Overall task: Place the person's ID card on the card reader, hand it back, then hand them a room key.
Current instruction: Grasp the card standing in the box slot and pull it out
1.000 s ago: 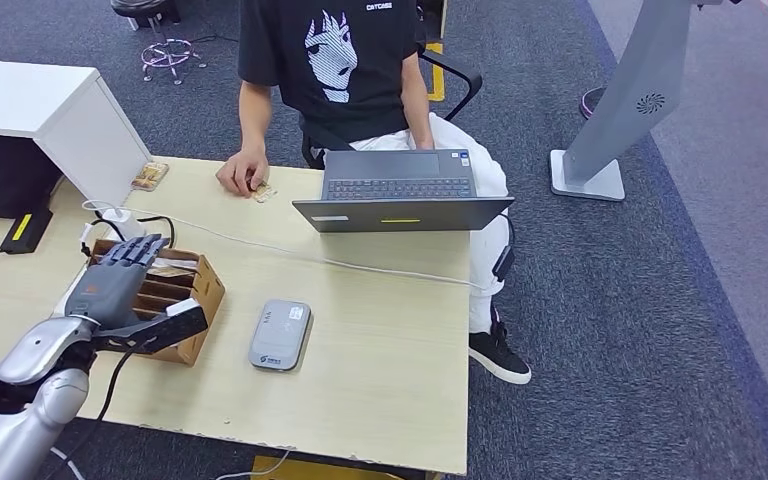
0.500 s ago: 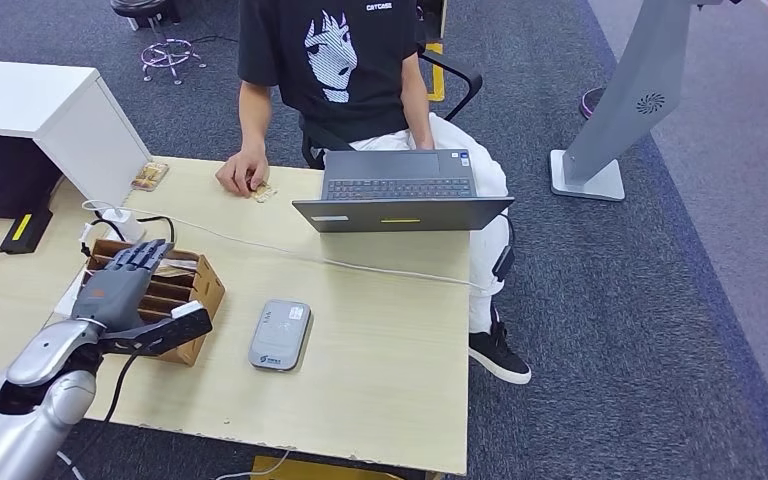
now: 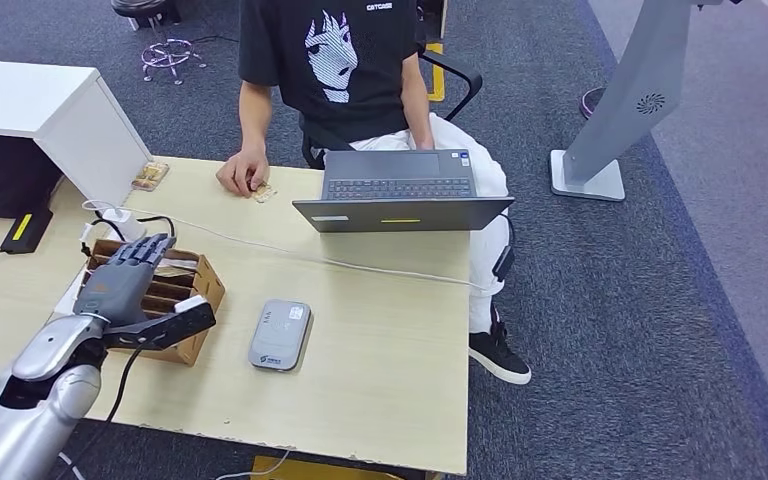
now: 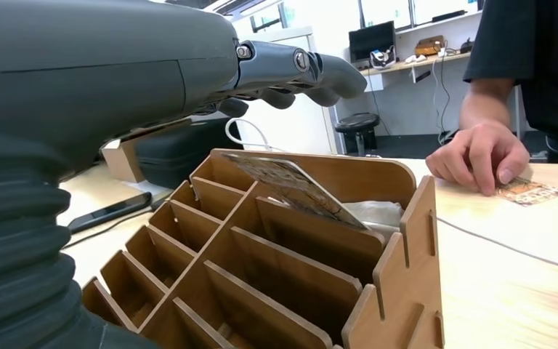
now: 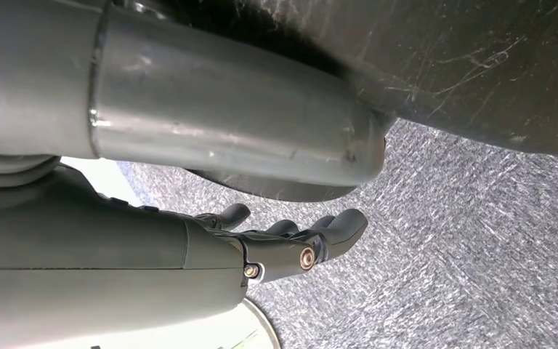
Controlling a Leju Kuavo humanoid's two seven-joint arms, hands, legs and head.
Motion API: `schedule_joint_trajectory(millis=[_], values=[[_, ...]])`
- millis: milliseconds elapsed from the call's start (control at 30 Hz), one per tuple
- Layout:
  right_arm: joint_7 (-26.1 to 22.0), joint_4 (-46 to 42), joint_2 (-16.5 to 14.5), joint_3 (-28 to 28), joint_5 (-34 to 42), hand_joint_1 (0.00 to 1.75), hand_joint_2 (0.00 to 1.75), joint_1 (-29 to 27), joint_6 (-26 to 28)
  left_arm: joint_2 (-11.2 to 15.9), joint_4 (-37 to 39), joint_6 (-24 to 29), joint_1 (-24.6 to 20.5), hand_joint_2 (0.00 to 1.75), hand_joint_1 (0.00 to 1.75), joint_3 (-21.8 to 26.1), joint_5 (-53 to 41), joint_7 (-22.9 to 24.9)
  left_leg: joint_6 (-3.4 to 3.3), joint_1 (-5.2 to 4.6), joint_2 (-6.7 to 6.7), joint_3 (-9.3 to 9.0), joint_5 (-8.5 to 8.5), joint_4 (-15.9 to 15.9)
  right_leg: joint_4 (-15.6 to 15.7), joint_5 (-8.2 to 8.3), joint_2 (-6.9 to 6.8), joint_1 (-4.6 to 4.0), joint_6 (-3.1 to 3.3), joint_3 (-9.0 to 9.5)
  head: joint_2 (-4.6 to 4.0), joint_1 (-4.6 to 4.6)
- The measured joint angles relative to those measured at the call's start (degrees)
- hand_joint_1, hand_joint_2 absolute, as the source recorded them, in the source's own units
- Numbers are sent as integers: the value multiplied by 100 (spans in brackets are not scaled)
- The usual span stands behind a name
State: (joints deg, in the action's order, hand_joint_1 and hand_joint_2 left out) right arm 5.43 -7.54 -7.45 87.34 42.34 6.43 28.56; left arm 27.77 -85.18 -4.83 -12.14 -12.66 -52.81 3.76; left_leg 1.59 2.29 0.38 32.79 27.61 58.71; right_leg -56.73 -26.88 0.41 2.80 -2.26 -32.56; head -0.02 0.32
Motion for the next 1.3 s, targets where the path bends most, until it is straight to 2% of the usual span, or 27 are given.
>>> schedule_joint_trajectory(millis=[233,267,400,767,1300], values=[[2,0,-1,2,-7,0,0,0,24,-32,2,55,-82,175,0,-1,-144,51,0,0,-1,0,0,0,0,0,-1,0,0,0,0,-1],[3,0,-1,2,-8,0,0,0,25,-36,2,59,-110,175,4,-2,-163,54,0,0,-1,0,0,0,0,0,-1,0,0,0,0,-1],[10,0,-1,2,-8,0,0,-1,25,-51,2,68,-219,175,175,-2,-204,76,0,0,-1,0,0,0,0,0,-1,0,0,0,0,0],[8,0,-1,4,-13,0,0,-3,39,-163,2,231,-277,175,175,-2,-322,192,0,0,0,1,0,0,0,0,0,0,0,0,0,-1],[-15,0,-3,4,-41,0,0,-16,55,-141,-23,297,-210,175,175,54,-280,212,0,0,0,2,0,0,-1,0,0,0,0,2,0,-1]])
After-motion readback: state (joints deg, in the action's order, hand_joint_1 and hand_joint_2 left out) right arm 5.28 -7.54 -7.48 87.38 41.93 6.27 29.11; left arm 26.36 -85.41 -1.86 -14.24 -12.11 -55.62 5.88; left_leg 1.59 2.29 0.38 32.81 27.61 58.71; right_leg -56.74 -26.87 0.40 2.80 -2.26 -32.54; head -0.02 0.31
